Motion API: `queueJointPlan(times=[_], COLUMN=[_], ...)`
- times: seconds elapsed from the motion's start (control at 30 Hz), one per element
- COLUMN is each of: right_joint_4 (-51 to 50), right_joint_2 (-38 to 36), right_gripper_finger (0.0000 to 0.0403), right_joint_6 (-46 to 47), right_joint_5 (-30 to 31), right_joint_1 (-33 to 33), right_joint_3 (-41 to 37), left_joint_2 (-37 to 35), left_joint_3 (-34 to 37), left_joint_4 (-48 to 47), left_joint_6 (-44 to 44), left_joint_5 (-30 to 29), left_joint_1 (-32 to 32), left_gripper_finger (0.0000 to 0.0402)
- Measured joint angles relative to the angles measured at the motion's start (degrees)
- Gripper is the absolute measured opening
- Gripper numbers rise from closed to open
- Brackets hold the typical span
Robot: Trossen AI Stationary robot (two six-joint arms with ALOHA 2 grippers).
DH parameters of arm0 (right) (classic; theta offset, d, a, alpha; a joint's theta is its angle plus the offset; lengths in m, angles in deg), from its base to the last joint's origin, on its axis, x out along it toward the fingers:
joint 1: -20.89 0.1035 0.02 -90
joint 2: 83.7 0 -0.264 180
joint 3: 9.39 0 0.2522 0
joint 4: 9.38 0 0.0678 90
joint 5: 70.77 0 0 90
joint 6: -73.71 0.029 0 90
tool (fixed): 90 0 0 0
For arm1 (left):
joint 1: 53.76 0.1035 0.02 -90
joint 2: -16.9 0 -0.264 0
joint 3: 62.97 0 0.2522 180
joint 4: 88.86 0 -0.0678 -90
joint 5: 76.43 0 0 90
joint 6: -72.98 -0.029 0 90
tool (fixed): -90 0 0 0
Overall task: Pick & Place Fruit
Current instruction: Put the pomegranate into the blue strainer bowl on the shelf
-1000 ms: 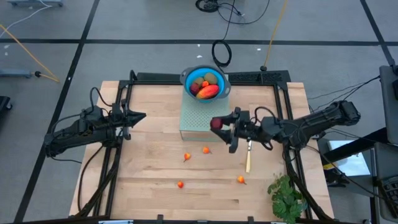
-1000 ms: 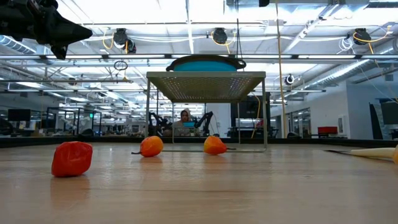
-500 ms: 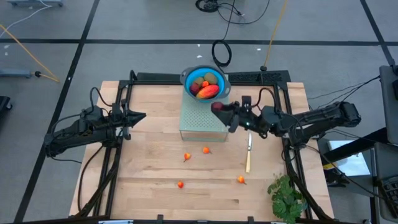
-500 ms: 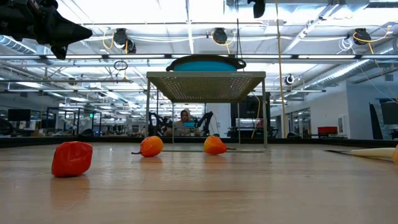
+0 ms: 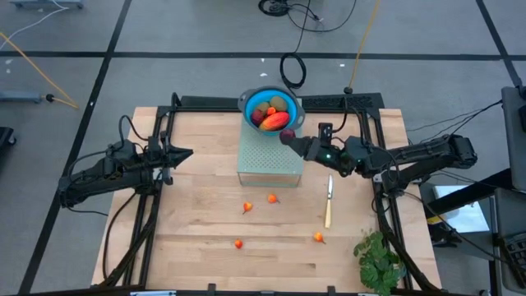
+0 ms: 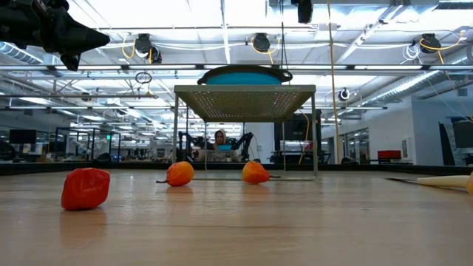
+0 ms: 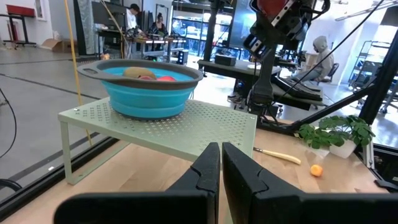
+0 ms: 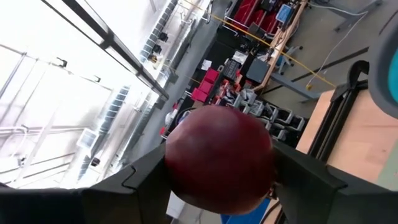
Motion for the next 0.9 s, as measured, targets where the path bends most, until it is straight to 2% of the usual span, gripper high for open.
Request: queueJointPlan(times=[0.2, 0.43, 0.77, 0.9], right_joint_4=[0.0, -0.4, -0.3, -0.3], right_joint_2=[0.0, 0.0, 0.0, 0.0], right_gripper_finger=[0.023, 0.0233, 0.0236, 0.0236], right_joint_6=[-2.8, -25.8, -51.9, -59.5], right_joint_5=[-0.9, -13.4, -23.8, -28.8], right_joint_1=[0.0, 0.0, 0.0, 0.0], right_joint_3=[0.0, 0.0, 0.0, 0.0], left_joint_2=[0.0, 0.0, 0.0, 0.0], left_joint_3=[0.0, 0.0, 0.0, 0.0], left_joint_4=[0.0, 0.0, 0.0, 0.0], left_joint_6=[0.0, -0.6, -1.9, -1.9], left_joint_5=[0.0, 0.0, 0.0, 0.0], left_joint_1=[0.0, 0.0, 0.0, 0.0], left_gripper_finger=[0.0017, 0.0017, 0.0017, 0.0017])
